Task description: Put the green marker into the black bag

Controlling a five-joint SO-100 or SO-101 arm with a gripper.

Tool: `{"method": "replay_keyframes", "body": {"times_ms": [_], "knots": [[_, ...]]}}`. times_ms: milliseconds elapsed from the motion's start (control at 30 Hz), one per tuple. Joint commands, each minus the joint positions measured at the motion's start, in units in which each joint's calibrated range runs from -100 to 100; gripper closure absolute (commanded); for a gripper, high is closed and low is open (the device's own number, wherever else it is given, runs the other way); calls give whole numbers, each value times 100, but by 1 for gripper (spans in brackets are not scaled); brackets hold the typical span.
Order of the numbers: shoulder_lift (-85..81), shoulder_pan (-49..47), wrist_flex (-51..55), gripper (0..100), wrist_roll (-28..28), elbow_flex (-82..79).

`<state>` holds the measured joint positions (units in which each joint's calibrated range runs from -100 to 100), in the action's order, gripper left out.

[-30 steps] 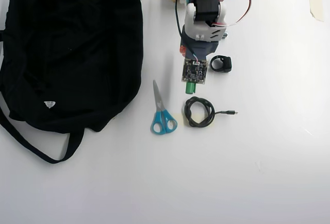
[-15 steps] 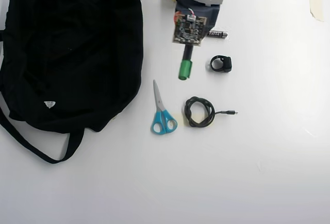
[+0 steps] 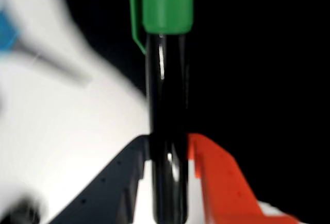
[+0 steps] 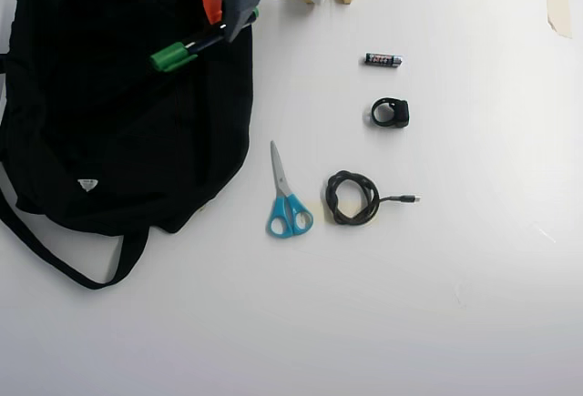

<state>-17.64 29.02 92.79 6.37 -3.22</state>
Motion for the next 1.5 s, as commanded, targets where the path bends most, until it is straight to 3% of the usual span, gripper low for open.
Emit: {"method": "replay_keyframes", "body": {"times_ms": [0, 133, 367, 500, 533, 600, 667, 733, 800, 900, 967, 1000, 1067, 1167, 1467], "knots": [[-86, 680, -304, 98, 23, 143], [362, 1578, -545, 98, 34, 143], [2885, 2573, -2569, 98, 34, 340], [3482, 2700, -2500, 98, 29, 951], [3474, 2670, -2483, 96, 29, 942], [3374, 2490, -2250, 77, 29, 951], [3341, 2348, -2018, 74, 149, 969], [2777, 2019, -1888, 74, 207, 969], [669, 1249, -1346, 75, 207, 879], [-1398, -651, -915, 75, 212, 98], [-2144, -1773, -967, 83, 380, -558], [-2526, -2401, -1070, 93, 480, -873], [-3281, -3291, -1871, 98, 516, -2229], [-4493, -3314, -2138, 98, 789, -3586], [-6144, -3919, -2750, 98, 621, -6147]]}}
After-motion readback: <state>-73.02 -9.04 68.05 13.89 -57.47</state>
